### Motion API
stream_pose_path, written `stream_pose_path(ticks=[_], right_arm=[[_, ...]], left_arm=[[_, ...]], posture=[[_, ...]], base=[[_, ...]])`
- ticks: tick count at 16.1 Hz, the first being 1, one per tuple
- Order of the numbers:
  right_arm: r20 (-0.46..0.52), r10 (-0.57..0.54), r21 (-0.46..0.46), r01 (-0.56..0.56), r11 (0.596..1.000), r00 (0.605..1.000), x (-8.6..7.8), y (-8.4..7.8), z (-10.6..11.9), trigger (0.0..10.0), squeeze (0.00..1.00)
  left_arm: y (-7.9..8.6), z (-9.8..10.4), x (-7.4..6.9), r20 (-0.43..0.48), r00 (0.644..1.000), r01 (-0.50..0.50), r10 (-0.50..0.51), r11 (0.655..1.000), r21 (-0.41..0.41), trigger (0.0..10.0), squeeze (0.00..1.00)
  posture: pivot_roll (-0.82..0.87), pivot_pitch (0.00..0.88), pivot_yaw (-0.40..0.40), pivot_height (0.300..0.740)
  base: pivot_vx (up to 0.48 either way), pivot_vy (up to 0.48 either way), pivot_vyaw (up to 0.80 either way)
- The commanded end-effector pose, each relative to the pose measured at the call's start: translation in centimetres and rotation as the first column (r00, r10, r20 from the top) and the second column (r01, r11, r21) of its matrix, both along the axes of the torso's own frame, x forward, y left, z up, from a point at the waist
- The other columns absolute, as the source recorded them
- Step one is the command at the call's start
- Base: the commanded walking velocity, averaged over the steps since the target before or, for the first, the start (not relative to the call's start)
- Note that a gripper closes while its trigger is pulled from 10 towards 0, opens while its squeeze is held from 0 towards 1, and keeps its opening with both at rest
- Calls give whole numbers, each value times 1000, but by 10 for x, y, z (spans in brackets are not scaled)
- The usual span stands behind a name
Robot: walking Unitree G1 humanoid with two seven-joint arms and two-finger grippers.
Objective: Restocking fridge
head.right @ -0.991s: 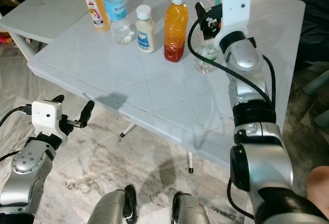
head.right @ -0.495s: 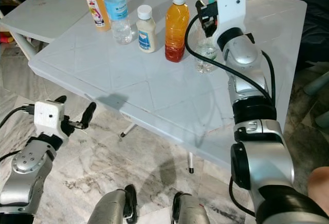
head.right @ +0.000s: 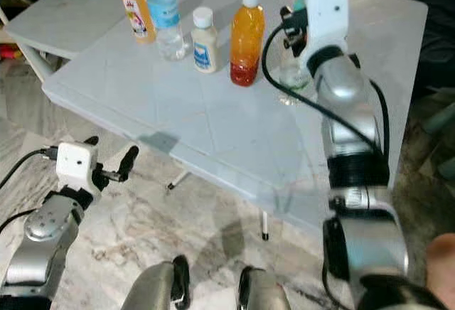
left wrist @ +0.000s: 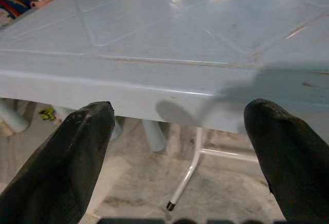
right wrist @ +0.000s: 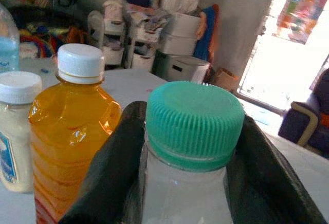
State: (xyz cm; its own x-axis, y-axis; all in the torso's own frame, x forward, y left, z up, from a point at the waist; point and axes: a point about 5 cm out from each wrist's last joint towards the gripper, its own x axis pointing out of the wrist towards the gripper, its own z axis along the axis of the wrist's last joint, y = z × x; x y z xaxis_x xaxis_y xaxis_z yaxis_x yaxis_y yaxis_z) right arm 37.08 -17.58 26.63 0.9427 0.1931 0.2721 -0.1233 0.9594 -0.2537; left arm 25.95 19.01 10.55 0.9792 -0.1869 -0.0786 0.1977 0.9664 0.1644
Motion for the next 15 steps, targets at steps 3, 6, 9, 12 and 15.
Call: stream_pose_path(ticks=[3,6,9,12,15], right_arm=[[-123,-12,44,18,999,992,-9,12,-32,5137,0],[-125,37,97,-24,995,992,-26,22,-46,10000,0],[-181,69,127,-46,991,981,-62,30,-79,10000,0],[-199,1,229,45,972,980,-78,28,-91,10000,0],[-157,-44,272,86,958,987,-80,28,-86,10000,0]], left_arm=[[0,-2,6,-22,1000,-11,11,1000,14,10000,0],[-2,-4,9,-25,1000,-17,17,1000,8,10000,0],[-5,-6,6,-24,999,-42,41,999,-30,10000,0],[-9,-11,3,-28,999,-41,40,998,-44,10000,0],[-11,-13,5,-34,998,-46,44,998,-52,10000,0]], posture=[[-30,187,81,740],[-42,171,69,740],[-53,147,45,740],[-61,146,32,740],[-78,144,34,740]], base=[[0,0,0],[0,0,0],[0,0,0],[0,410,0],[0,454,267]])
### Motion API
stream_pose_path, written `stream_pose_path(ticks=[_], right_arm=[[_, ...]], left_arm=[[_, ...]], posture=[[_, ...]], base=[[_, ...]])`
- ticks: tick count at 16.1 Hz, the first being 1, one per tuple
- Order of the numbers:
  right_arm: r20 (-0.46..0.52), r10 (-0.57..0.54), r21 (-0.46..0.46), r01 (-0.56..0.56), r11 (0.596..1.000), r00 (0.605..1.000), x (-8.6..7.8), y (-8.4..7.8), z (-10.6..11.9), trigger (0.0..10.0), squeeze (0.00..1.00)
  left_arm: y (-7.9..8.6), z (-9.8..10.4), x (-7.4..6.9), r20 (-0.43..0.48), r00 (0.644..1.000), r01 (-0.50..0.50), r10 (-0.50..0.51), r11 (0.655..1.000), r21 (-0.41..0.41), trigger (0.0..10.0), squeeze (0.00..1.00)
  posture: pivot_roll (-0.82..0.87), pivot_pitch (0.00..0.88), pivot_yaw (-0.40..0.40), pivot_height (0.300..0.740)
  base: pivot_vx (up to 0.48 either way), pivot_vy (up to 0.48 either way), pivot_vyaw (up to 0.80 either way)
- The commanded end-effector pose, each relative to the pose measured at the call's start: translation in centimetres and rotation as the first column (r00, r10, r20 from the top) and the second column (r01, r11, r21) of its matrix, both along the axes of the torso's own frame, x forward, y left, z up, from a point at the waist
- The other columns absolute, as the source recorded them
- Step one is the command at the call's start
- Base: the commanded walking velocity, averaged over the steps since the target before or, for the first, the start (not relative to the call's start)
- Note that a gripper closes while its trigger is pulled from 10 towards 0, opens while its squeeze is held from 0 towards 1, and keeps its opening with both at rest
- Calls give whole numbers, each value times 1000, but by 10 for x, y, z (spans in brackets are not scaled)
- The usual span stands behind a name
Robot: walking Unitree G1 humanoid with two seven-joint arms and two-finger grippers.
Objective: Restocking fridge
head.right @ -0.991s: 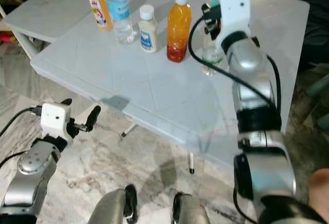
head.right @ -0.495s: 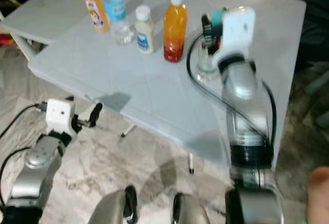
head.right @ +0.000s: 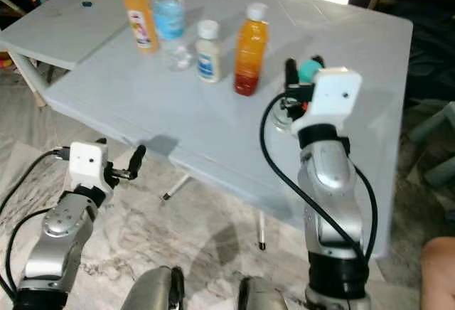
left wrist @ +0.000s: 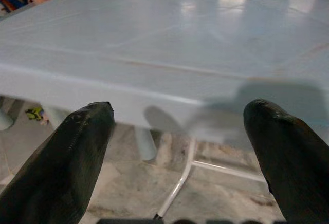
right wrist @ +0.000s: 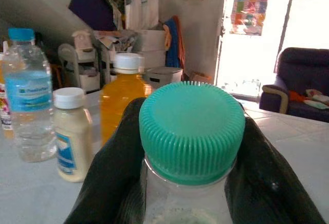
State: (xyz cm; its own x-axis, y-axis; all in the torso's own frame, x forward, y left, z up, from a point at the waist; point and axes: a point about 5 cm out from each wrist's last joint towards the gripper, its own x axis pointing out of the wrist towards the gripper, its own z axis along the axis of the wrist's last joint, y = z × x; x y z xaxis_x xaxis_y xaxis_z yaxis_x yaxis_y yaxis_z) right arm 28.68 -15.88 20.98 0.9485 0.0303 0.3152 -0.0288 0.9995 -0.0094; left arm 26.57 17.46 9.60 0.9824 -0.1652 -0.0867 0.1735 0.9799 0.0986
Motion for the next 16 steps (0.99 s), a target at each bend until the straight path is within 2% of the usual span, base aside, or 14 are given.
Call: stream_pose_path(ticks=[1,2,7,9,11,13,16], right_arm=[[-144,56,19,-54,998,988,3,12,-28,10000,0],[-135,73,-22,-76,997,988,0,13,-28,10000,0],[-142,98,-17,-102,995,985,-1,12,-30,10000,0],[-142,134,-7,-137,991,981,-2,17,-33,10000,0],[-196,148,24,-146,989,970,-9,22,-51,10000,0],[-199,167,21,-166,986,966,-14,27,-56,10000,0],[-194,163,22,-162,987,967,-12,24,-58,10000,0]], left_arm=[[3,-4,-1,-14,1000,-15,16,1000,10,10000,0],[1,-4,1,-10,1000,-15,15,1000,3,10000,0],[-1,-6,2,0,999,-33,33,999,-10,10000,0],[-4,-11,0,-10,1000,-28,28,1000,-6,10000,0],[-2,-22,-5,-48,998,-42,41,999,-12,10000,0],[-2,-16,-1,-19,999,-37,37,999,-4,10000,0],[4,-14,2,-6,998,-61,61,998,8,10000,0]], posture=[[-79,142,30,740],[-81,137,26,740],[-88,126,9,740],[-92,117,9,740],[-91,110,10,740],[-91,108,13,740],[-90,107,19,740]], base=[[0,458,800],[0,458,800],[0,367,800],[0,0,800],[0,0,800],[0,0,800],[0,0,800]])
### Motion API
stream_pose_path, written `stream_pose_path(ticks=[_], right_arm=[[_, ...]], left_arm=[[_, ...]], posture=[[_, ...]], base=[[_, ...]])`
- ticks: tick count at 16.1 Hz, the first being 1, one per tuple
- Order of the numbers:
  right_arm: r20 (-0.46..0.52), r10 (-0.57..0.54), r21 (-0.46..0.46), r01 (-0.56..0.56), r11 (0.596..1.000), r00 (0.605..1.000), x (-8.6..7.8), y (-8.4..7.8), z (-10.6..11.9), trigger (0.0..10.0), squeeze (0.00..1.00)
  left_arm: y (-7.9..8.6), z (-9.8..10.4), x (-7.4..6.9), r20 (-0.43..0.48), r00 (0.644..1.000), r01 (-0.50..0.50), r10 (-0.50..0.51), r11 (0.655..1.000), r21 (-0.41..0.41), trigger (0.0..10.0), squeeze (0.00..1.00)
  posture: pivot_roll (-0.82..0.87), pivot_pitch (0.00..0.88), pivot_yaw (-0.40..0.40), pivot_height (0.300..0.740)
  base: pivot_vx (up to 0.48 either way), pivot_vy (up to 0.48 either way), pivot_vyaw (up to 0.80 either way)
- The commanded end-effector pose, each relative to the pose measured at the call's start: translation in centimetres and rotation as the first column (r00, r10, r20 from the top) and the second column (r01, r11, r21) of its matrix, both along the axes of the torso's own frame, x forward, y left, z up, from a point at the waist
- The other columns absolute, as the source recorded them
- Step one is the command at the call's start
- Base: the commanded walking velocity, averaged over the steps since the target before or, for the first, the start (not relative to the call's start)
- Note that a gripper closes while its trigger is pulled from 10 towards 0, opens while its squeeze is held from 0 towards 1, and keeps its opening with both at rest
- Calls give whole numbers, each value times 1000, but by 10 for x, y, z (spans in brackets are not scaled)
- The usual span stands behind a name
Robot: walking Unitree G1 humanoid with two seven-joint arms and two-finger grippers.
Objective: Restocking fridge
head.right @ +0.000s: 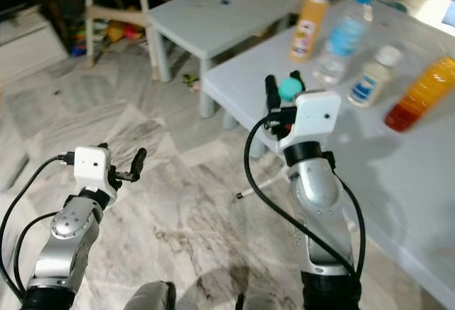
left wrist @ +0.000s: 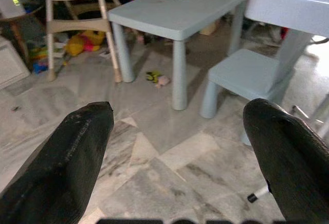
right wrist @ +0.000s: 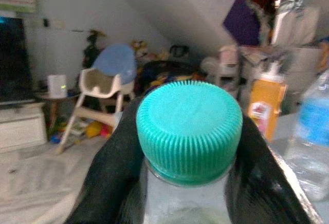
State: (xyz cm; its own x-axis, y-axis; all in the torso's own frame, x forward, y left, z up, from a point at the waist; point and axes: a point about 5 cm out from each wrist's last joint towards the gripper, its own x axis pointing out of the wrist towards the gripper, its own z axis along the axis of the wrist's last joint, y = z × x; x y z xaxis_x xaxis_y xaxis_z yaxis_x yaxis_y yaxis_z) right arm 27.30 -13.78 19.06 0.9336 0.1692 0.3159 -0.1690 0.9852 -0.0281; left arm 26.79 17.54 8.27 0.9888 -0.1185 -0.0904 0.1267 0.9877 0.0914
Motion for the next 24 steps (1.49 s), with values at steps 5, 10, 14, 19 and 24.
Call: stream_pose_path(ticks=[5,10,14,19,24], right_arm=[[-191,49,22,-45,999,980,4,8,-40,10000,0],[-245,52,19,-49,999,968,-4,5,-58,10000,0],[-307,8,20,-2,1000,952,-7,-6,-74,10000,0],[-318,-83,-90,57,994,944,-1,-18,-79,10000,0],[-388,-171,-107,141,984,906,-4,-36,-101,10000,0]], left_arm=[[7,-2,-2,10,999,-46,46,999,23,10000,0],[26,-6,-7,2,988,-156,156,986,54,10000,0],[31,-10,-11,-16,984,-175,176,983,58,10000,0],[47,-13,-18,-26,971,-234,236,969,79,10000,0],[43,-17,-25,-19,951,-307,308,950,53,10000,0]], posture=[[-79,94,14,740],[-68,95,15,740],[-66,97,12,740],[-53,107,30,740],[-11,76,-23,740]], base=[[0,0,800],[0,0,800],[0,397,400],[0,480,0],[0,480,0]])
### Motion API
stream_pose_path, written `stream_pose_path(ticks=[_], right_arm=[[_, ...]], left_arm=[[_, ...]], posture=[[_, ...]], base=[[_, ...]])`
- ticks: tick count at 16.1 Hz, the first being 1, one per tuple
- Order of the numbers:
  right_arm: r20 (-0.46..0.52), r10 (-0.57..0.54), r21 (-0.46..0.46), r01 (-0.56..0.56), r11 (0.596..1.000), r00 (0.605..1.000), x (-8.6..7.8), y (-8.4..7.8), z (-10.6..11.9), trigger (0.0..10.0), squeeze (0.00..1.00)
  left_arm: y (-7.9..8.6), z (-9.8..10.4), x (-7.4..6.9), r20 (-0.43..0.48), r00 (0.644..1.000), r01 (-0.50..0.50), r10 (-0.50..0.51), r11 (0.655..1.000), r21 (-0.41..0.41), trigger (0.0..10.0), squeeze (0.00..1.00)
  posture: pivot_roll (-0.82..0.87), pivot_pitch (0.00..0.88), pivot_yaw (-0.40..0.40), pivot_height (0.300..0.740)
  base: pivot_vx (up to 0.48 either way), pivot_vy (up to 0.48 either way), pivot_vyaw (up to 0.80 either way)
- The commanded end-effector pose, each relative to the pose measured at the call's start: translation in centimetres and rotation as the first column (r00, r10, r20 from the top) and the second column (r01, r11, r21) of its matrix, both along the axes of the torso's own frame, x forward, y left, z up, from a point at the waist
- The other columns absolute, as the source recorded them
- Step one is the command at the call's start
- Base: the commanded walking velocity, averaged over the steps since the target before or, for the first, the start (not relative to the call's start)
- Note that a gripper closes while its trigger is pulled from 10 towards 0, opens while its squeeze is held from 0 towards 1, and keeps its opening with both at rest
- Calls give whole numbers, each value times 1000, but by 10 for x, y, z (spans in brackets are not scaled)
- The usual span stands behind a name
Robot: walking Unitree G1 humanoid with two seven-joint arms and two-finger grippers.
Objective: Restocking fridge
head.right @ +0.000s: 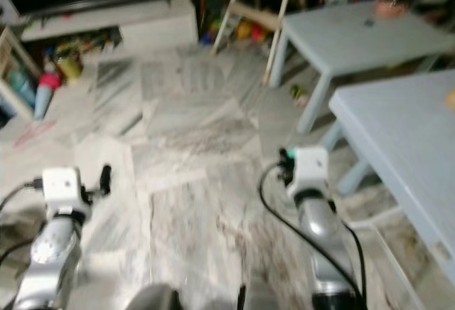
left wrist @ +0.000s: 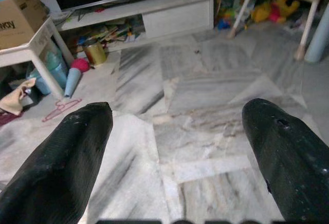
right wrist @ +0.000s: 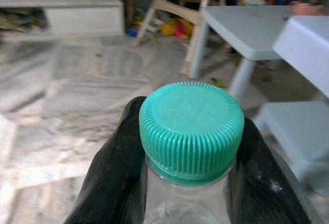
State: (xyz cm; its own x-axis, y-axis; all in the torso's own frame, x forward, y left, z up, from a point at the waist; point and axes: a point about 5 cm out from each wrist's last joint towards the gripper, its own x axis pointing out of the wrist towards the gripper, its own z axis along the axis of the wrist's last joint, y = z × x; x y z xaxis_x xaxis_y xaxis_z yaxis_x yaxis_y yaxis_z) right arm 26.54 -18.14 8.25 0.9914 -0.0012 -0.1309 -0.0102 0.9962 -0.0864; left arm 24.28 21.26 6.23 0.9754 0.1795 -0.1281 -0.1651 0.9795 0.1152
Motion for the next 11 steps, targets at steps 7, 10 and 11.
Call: stream_pose_path(ticks=[7,10,11], right_arm=[[108,152,46,-158,986,982,17,34,15,10000,0],[132,148,38,-154,987,980,20,34,23,10000,0],[136,150,38,-156,987,979,19,34,23,10000,0]], left_arm=[[19,-14,3,-36,999,-25,29,996,87,10000,0],[34,-11,9,-37,995,-90,93,993,71,10000,0],[34,-11,8,-45,997,-63,67,995,78,10000,0]], posture=[[-10,5,2,740],[-25,10,5,740],[-25,10,5,740]], base=[[0,110,566],[0,0,792],[0,0,794]])
